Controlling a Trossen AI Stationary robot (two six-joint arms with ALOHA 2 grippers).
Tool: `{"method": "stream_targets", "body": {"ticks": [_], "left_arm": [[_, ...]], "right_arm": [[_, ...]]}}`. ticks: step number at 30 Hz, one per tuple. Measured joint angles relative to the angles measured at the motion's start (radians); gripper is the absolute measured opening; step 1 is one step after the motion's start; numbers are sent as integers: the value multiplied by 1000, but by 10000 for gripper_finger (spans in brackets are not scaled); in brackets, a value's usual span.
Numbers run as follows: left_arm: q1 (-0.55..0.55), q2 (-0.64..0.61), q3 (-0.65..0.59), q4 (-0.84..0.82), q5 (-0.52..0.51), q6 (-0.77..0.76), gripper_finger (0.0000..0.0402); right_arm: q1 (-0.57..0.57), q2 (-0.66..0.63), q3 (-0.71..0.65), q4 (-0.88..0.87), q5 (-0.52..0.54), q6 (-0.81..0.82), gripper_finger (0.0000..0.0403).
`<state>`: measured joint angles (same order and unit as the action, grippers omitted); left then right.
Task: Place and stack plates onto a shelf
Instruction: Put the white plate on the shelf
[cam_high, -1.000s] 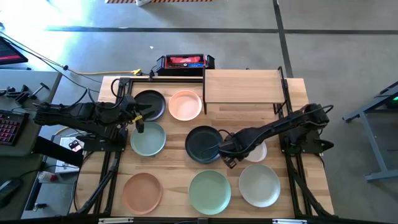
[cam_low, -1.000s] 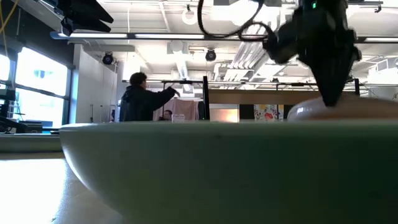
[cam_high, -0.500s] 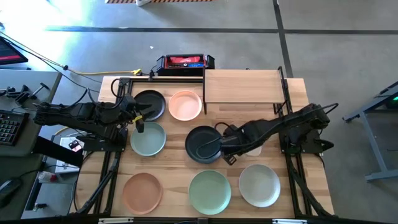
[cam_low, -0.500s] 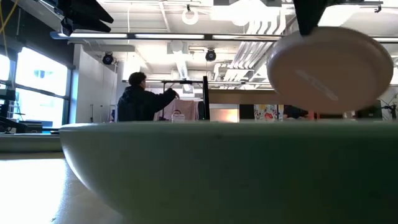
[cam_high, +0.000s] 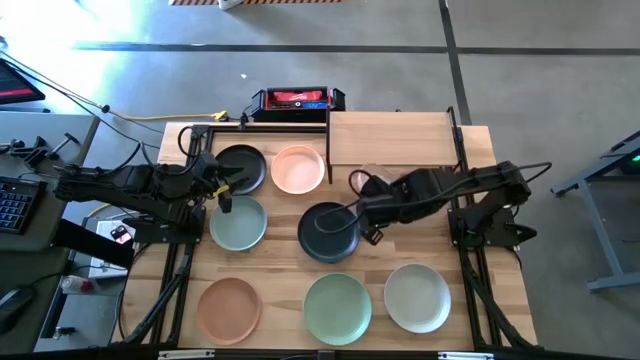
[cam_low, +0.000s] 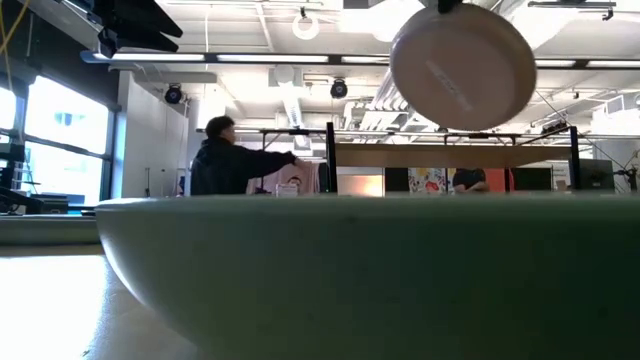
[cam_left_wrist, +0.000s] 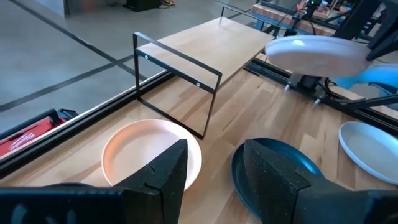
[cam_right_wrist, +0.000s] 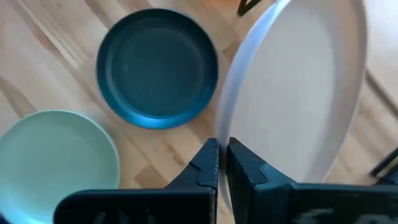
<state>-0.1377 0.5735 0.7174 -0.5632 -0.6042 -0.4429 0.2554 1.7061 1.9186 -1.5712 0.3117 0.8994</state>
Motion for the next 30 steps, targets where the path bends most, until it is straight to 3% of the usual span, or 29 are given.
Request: {"method": "stream_targets", "body": {"ticks": [10, 23, 30], "left_arm": [[0, 0, 0, 0, -13, -2, 147], [0, 0, 0, 2, -41, -46, 147], [0, 0, 0, 2, -41, -54, 147]], "right_arm": [[-92, -45, -1, 0, 18, -205, 0], [-196, -182, -2, 0, 184, -382, 0], [-259, -184, -12, 3, 195, -496, 0]]}}
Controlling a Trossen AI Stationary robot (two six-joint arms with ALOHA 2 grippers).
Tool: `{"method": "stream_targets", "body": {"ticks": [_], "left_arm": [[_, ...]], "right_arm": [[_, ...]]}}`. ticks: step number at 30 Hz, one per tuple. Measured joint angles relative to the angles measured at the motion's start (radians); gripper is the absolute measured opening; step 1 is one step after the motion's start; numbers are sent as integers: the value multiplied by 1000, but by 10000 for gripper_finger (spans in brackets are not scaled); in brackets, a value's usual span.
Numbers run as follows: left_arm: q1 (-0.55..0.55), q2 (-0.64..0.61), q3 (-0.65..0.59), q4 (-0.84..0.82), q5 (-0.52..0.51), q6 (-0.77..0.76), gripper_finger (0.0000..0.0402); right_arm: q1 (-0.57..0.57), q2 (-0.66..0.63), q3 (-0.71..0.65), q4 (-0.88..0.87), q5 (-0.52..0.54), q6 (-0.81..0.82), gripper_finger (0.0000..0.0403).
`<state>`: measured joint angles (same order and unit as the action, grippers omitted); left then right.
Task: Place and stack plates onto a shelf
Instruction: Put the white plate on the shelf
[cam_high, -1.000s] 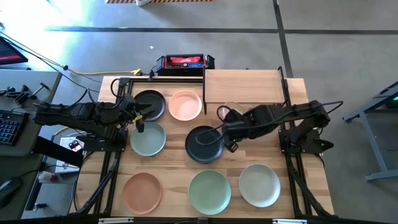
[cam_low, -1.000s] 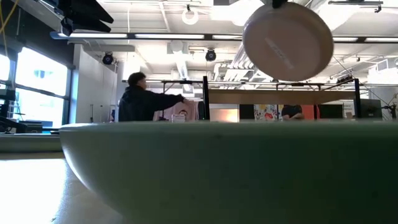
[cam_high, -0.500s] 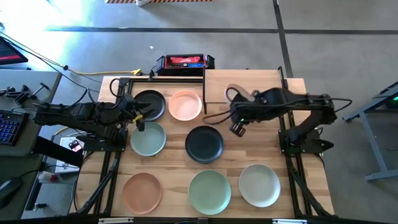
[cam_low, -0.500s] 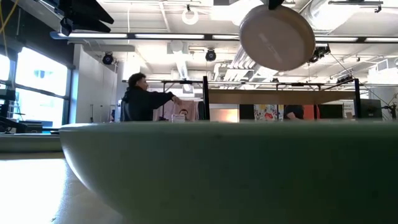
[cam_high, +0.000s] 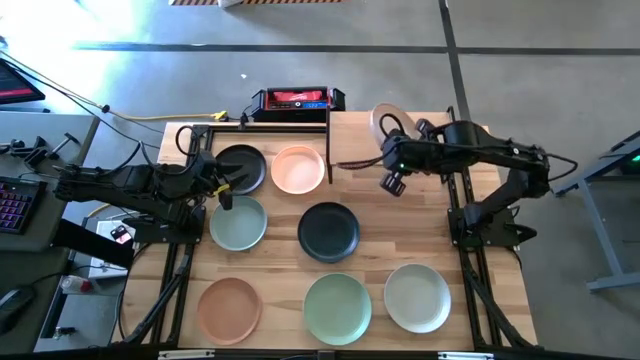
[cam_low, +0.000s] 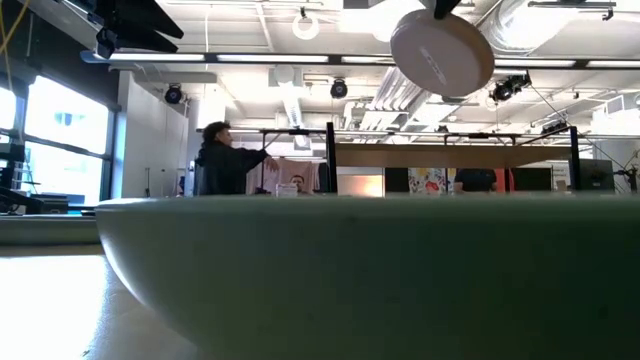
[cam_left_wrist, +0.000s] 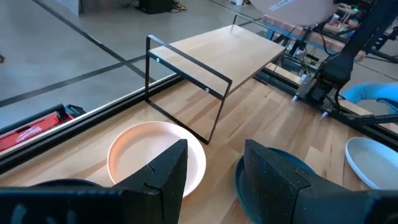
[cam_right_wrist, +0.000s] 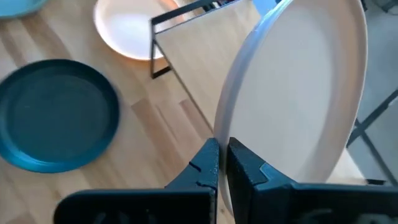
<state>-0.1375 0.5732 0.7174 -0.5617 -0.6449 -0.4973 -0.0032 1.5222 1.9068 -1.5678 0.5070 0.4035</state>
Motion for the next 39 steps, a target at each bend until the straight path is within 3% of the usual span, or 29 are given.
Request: {"method": "stream_targets", "body": {"ticks": [8, 17, 31, 39], "left_arm": [[0, 0, 0, 0, -10, -26, 147], [0, 0, 0, 2, -76, -50, 147], [0, 1, 0, 2, -78, -52, 147], [0, 9, 0, 1, -78, -68, 147]], "right_arm": [[-97, -157, -287, -2, 10, -26, 0], [-177, -277, -495, 77, -24, -250, 0], [-361, -279, -675, 254, -120, -436, 0], [-438, -278, -709, 292, -137, -495, 0]]}}
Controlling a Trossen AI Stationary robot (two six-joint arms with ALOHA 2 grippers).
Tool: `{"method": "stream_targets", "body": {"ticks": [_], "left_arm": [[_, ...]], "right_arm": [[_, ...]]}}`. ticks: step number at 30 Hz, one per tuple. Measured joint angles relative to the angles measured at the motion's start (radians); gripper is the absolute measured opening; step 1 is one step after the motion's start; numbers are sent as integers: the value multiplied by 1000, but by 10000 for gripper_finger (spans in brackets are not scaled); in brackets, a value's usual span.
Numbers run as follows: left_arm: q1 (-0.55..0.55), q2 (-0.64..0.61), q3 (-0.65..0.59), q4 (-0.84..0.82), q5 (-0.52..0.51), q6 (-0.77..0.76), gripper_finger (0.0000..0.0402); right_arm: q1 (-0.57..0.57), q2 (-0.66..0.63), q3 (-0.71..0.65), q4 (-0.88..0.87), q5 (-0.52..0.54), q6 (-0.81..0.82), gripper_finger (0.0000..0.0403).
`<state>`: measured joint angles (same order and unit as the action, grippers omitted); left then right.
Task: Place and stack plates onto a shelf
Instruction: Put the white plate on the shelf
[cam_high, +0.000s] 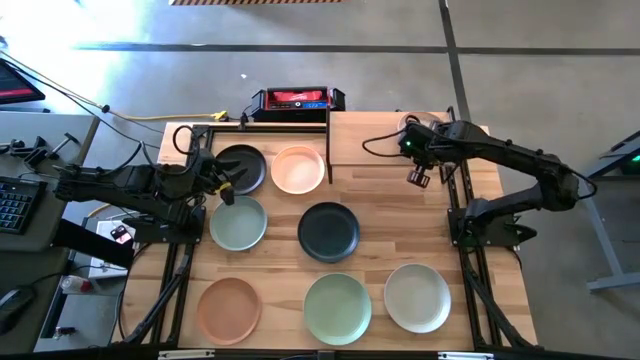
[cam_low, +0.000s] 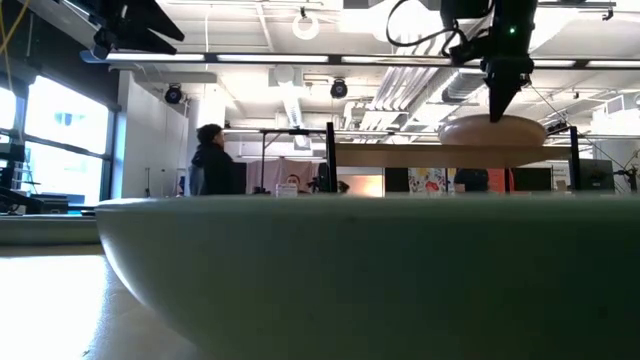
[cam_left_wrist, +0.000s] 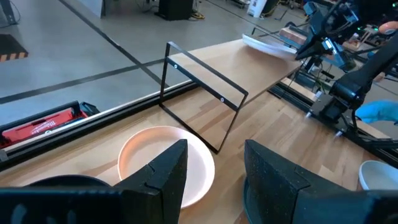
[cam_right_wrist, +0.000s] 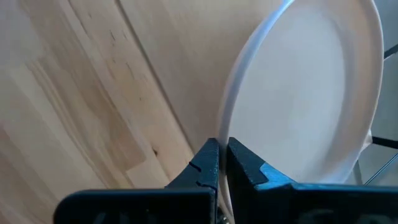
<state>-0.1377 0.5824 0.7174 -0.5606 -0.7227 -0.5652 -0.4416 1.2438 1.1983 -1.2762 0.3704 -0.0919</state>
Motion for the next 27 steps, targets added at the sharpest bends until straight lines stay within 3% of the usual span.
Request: {"method": "stream_targets", "body": {"ticks": [5, 27], "left_arm": [[0, 13, 0, 0, 0, -7, 147], [0, 35, 0, 0, 5, -8, 147]], "right_arm": [[-33, 0, 0, 54, -63, -55, 0], [-96, 0, 0, 54, -97, -93, 8]]}}
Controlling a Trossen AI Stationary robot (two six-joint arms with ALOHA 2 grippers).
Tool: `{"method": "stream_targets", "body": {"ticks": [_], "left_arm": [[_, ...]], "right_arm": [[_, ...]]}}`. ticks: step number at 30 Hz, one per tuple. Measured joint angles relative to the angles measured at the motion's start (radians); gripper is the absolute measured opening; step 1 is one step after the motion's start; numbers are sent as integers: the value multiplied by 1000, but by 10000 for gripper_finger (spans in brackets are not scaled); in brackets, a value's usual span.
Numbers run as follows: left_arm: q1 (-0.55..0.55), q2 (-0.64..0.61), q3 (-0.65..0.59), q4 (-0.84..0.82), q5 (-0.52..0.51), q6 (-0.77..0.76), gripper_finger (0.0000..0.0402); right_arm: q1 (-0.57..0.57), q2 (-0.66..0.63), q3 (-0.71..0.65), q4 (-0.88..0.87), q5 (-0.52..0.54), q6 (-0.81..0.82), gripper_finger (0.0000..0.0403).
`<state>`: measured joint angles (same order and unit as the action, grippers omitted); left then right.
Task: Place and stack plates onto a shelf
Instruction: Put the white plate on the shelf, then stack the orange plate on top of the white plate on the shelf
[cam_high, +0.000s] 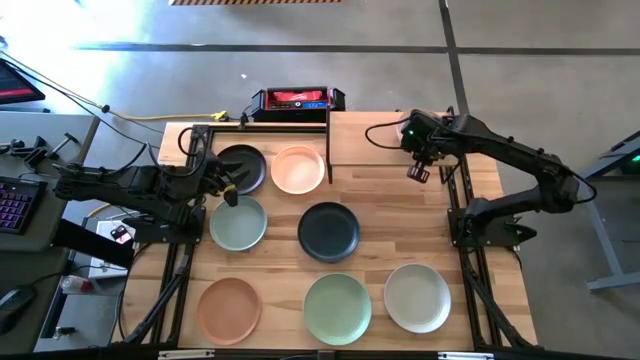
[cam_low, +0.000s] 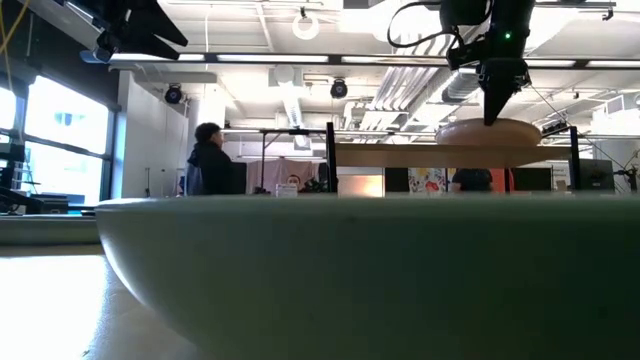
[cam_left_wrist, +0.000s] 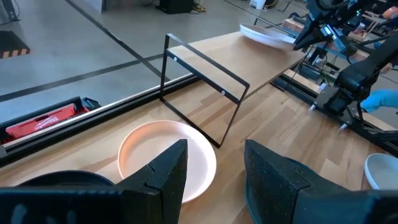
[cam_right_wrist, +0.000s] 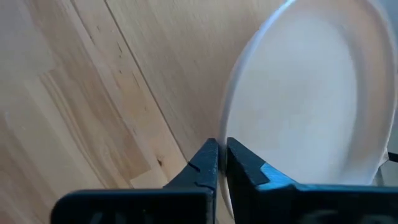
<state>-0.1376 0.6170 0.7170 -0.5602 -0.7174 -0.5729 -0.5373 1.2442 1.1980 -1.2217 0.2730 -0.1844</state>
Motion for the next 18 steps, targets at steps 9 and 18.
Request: {"method": "stream_targets", "body": {"ticks": [9, 18], "left_arm": [[0, 0, 0, 0, 0, 0, 147], [0, 17, 0, 50, 0, 7, 147]], "right_arm": [[0, 0, 0, 3, 3, 26, 83], [23, 0, 109, -29, -69, 71, 97]]}}
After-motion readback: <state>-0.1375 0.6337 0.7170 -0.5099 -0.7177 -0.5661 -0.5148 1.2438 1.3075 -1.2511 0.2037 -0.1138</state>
